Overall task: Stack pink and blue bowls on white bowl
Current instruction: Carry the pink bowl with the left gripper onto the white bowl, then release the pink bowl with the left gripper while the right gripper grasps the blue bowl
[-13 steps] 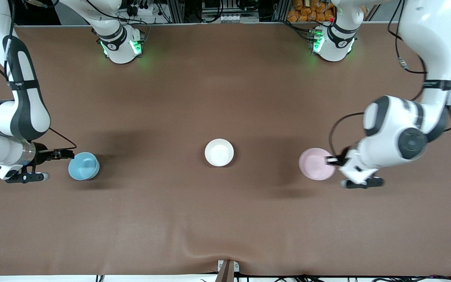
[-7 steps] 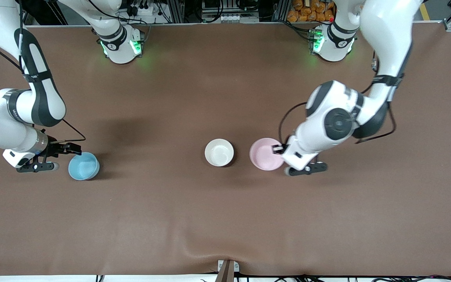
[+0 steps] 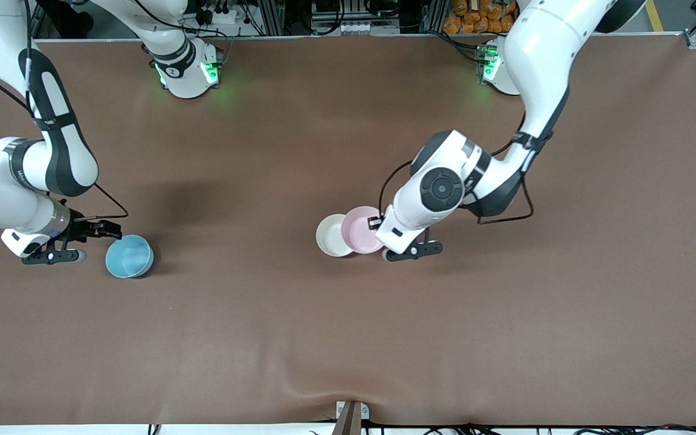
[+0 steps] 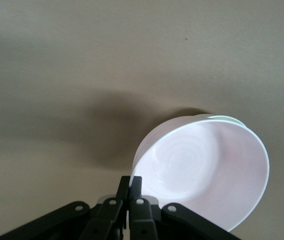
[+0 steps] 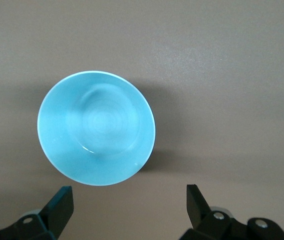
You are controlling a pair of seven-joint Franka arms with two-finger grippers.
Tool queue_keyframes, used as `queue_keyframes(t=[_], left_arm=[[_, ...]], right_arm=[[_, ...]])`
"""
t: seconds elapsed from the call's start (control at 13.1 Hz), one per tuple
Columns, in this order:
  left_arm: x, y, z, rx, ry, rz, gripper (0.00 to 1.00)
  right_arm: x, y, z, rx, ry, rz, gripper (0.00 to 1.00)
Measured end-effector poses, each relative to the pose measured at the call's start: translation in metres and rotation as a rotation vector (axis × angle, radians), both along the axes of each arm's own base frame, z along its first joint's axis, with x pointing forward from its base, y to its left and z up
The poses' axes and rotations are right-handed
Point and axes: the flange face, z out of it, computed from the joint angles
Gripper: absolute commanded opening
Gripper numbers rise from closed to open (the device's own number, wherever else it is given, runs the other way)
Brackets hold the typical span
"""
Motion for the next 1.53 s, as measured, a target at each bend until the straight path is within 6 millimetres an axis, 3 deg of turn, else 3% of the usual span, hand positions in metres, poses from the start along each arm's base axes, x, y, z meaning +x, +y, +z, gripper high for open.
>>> queue_keyframes(t=[0.08, 0.31, 0.46, 0.69, 0.77, 0.84, 0.92, 1.15, 1.3, 1.45, 1.53], left_arm=[[-0.003, -0.009, -0.009, -0.012, -0.008, 0.011, 0.00], [-0.013, -0.030, -0.032, -0.025, -0.005, 0.045, 0.00], [-0.017, -0.037, -0.039, -0.027, -0.004, 0.046, 0.00], [-0.016, -0.042, -0.048, -0.042, -0.015, 0.056, 0.00], [-0.016, -0.043, -0.052, -0.045, -0.015, 0.059, 0.07], [-0.015, -0.044, -0.056, -0.046, -0.013, 0.062, 0.57], [-0.014, -0.044, -0.058, -0.047, -0.013, 0.063, 1.00], [-0.011, -0.045, -0.057, -0.053, -0.018, 0.070, 1.00], [-0.007, -0.046, -0.050, -0.060, -0.025, 0.093, 1.00], [-0.002, -0.046, -0.030, -0.072, -0.046, 0.101, 1.00], [0.000, -0.043, -0.015, -0.063, -0.046, 0.099, 1.00]], right_arm=[[0.000, -0.001, -0.002, 0.000, -0.003, -0.001, 1.00], [0.004, -0.003, -0.012, -0.003, -0.024, -0.004, 0.88], [0.004, -0.007, -0.021, -0.002, -0.019, -0.009, 0.74], [0.003, -0.018, -0.036, 0.002, -0.004, -0.026, 0.65], [0.004, -0.019, -0.040, 0.003, 0.001, -0.026, 0.61], [0.004, -0.019, -0.045, 0.005, 0.008, -0.026, 0.55], [0.005, -0.020, -0.051, 0.006, 0.012, -0.027, 0.49], [0.008, -0.024, -0.062, 0.012, 0.019, -0.037, 0.35], [0.009, -0.024, -0.065, 0.038, 0.016, -0.068, 0.19], [0.011, -0.022, -0.068, 0.058, 0.012, -0.088, 0.03], [0.012, -0.022, -0.068, 0.063, 0.009, -0.094, 0.01]])
